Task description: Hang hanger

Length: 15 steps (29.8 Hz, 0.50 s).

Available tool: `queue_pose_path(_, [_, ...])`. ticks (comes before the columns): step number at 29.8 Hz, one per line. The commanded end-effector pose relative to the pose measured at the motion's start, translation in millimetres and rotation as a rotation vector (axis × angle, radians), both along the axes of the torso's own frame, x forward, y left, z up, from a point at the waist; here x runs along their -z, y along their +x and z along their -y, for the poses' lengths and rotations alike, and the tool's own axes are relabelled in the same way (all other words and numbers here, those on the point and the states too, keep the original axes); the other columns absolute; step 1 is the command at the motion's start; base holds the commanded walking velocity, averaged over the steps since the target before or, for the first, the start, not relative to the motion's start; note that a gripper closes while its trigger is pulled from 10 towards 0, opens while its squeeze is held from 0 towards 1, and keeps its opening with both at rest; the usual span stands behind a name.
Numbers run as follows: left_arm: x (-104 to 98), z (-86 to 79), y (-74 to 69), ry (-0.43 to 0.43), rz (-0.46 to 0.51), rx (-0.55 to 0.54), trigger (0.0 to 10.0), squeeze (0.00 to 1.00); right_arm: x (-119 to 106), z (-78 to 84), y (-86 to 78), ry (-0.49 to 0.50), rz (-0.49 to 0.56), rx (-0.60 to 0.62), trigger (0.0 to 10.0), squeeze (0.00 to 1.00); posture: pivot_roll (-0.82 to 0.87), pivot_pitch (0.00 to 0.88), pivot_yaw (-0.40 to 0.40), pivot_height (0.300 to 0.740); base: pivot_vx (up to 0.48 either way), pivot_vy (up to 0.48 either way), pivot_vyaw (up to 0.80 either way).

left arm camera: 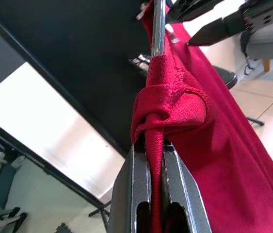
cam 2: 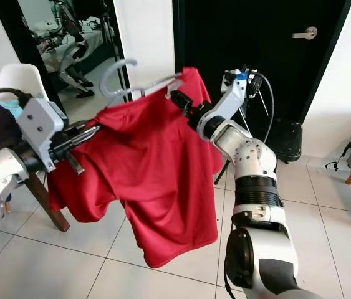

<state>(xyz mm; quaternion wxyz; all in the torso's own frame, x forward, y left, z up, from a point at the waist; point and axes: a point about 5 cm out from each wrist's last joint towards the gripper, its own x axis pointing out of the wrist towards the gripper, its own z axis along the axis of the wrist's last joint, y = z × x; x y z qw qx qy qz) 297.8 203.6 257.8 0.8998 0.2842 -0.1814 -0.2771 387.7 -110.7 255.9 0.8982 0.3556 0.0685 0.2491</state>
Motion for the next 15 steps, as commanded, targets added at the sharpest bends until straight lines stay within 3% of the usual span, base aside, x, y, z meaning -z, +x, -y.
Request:
queue_pose_path(1, [-1.4, -1.3, -1.4, -0.013, 0.016, -0.02, 10.0, 0.0, -11.3, -1.6, -1.0, 0.013, 0.029, -0.018, 10.0, 0.0, 0.0, 0.0, -0.006, 0.74, 0.0, 0.0, 0.0])
queue_pose_path(11, [0.9, -0.1, -1.7, -0.014, 0.012, -0.032, 10.0, 0.0, -19.7, 0.8, -3.2, 0.033, 0.047, -0.053, 10.0, 0.0, 0.0, 0.0, -0.004, 0.74, 0.0, 0.0, 0.0])
queue_pose_path(15, [0.4, 7.5, -2.7, -0.019, 0.013, -0.006, 10.0, 0.0, -17.8, -3.4, -3.1, 0.022, 0.034, -0.058, 10.0, 0.0, 0.0, 0.0, -0.006, 0.74, 0.0, 0.0, 0.0])
